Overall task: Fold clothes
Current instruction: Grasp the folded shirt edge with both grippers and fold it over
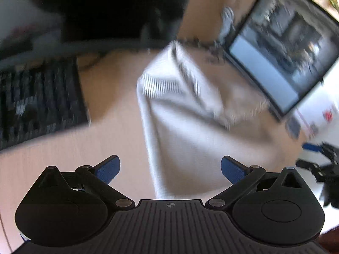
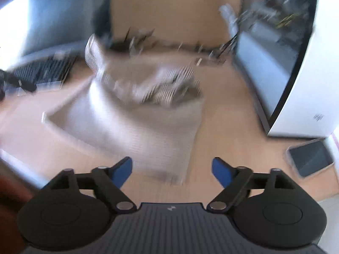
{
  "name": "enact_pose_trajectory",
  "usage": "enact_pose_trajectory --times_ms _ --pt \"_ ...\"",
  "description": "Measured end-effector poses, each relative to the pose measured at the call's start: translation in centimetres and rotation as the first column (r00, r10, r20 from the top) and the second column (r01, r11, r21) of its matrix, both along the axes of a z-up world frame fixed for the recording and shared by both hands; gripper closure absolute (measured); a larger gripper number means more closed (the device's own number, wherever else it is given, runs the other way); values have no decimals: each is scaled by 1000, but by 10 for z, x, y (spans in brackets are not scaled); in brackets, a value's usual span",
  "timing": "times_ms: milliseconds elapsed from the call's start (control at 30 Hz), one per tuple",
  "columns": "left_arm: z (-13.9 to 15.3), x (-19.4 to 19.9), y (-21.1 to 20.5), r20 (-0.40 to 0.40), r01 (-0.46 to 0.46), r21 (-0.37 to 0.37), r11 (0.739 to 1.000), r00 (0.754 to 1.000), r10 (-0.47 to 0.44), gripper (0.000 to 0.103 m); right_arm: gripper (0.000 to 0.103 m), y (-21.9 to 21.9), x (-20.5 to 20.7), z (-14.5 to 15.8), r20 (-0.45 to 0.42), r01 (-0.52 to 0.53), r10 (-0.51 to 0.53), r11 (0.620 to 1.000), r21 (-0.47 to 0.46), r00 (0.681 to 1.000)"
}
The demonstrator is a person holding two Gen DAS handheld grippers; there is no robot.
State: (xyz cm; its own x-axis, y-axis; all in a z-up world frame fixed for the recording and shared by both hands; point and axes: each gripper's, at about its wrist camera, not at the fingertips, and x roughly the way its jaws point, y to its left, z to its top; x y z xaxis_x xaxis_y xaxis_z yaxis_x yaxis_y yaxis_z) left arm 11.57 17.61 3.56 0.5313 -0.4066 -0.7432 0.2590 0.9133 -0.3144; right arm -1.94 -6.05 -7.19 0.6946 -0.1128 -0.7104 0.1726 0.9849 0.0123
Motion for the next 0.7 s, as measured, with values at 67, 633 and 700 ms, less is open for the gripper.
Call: enact_pose_trajectory --times_ms 67,633,700 --pt "9 25 -13 36 -30 -12 999 999 31 0 2 -7 15 13 69 45 -48 998 46 996" --pt "-29 153 -56 -154 -292 0 956 945 288 28 29 -67 175 -48 -25 168 -175 876 451 984" --pt "-37 155 -55 -176 -289 -9 957 943 283 34 41 -65 192 -62 -59 157 -146 879 451 988"
